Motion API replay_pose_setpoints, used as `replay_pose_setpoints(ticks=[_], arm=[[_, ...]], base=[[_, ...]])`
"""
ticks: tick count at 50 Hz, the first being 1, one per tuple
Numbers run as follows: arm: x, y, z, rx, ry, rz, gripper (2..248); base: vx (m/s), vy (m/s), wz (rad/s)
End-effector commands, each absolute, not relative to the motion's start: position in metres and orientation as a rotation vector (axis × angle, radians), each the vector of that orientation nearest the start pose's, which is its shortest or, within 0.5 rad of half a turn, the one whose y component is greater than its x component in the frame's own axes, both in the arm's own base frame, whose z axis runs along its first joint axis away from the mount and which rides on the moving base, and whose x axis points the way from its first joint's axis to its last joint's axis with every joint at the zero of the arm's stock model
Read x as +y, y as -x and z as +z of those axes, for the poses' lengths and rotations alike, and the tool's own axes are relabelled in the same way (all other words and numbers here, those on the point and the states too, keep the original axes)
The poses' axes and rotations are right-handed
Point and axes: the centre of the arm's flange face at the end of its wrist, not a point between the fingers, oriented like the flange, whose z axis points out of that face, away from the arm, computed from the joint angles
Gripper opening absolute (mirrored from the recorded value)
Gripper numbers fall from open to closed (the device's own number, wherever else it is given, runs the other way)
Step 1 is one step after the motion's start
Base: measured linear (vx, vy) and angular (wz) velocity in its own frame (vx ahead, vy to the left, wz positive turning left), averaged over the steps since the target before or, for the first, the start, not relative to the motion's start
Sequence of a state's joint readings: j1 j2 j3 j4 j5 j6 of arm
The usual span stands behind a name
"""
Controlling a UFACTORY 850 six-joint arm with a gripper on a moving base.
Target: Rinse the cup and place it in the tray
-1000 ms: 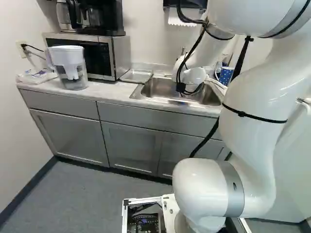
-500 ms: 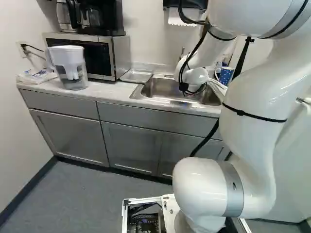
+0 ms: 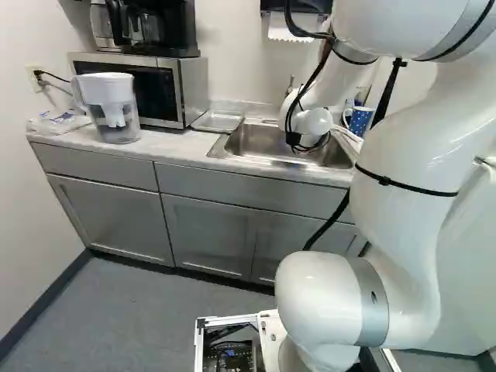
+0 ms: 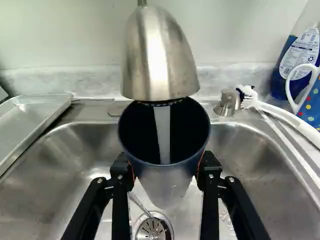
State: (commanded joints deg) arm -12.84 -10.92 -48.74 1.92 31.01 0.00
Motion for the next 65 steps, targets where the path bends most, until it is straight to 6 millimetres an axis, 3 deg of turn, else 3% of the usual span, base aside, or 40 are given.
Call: replay_pose_setpoints(ticks=[65], arm=[[-0.1207,-0.5181,0.4701,0.359,2.678,-1.836,126]], base=[[0.000,0.000,0.000]])
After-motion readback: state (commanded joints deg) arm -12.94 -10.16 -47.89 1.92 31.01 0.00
